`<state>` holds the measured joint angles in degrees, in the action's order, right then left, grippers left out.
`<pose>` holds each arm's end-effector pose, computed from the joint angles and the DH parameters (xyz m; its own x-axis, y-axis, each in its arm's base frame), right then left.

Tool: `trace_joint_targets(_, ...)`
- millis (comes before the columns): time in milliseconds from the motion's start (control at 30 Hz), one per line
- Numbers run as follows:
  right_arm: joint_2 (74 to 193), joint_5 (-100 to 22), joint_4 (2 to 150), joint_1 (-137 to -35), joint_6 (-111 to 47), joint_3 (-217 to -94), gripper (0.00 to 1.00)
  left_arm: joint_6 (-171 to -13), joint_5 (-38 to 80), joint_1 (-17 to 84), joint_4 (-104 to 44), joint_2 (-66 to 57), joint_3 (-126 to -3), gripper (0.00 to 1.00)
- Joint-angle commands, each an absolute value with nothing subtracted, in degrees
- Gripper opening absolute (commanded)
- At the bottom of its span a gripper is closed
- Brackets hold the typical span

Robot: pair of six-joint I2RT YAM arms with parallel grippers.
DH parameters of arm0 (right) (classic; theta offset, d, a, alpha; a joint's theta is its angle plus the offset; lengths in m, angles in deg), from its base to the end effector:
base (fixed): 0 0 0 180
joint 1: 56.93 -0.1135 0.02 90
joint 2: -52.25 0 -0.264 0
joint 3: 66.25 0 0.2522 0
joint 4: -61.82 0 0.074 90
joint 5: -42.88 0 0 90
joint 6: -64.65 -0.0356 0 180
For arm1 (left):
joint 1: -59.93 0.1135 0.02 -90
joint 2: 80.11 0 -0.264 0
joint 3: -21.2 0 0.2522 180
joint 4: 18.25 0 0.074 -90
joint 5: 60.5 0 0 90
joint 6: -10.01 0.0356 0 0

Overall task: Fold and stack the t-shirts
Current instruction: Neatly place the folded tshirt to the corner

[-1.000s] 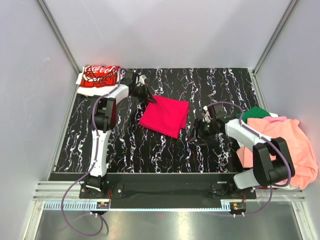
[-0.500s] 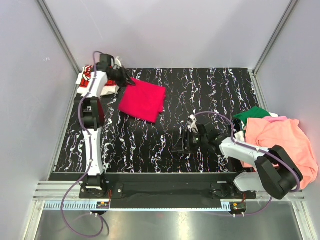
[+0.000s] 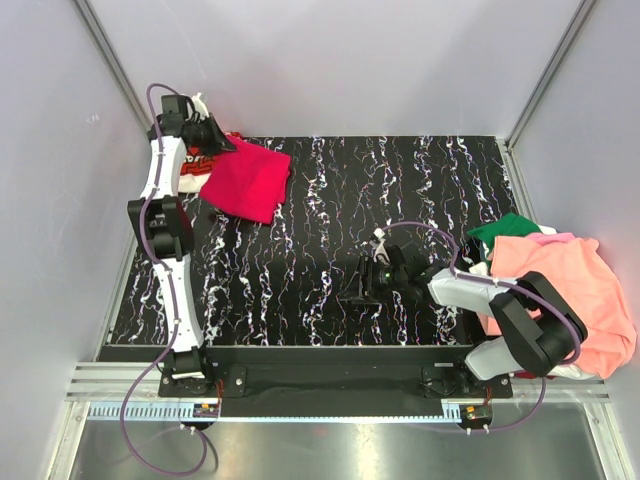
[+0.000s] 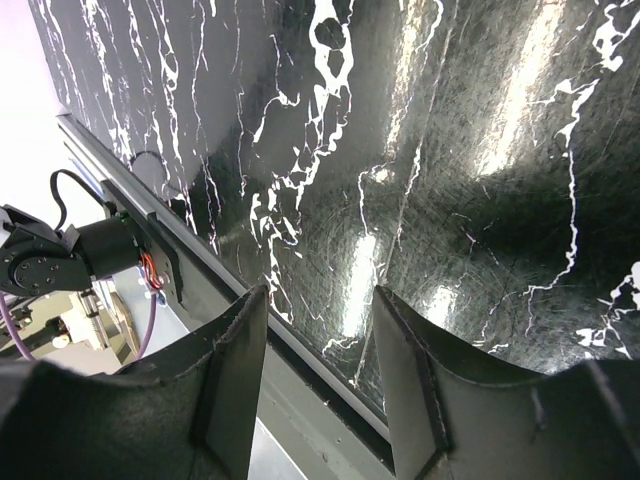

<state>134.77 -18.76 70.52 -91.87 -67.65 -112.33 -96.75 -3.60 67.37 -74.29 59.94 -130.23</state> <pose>0.2058 0.1644 0.1508 -0.9538 0.0561 -0.2951 -0.1848 0.6648 0.7238 0.5414 0.0511 0.2598 -0.7472 -0.3412 -0.5704 0.0640 0.8173 -0.5727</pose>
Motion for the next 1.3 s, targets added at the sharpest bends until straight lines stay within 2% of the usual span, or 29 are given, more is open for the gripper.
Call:
trace_joint_targets(0, 135.74, -18.64, 67.84, -92.27, -67.71, -114.55, 0.53, -93.79, -0.48, 67.31, -65.86, 52.69, -133.98, 0.0)
trace_joint_targets(267, 137.15, -18.03, 67.75, -92.27, -67.44, -115.17, 0.53, -91.42, 6.12, 68.36, -56.63, 50.67, -132.48, 0.0)
trace_joint_targets(700, 138.38, -17.76, 68.37, -92.27, -67.18, -116.05, 0.53, -91.68, 7.01, 70.91, -53.63, 50.58, -135.2, 0.0)
trace_joint_targets(1267, 139.35, -17.85, 69.07, -92.27, -67.18, -117.1, 0.54, -93.53, 7.09, 74.95, -47.04, 57.26, -137.58, 0.02)
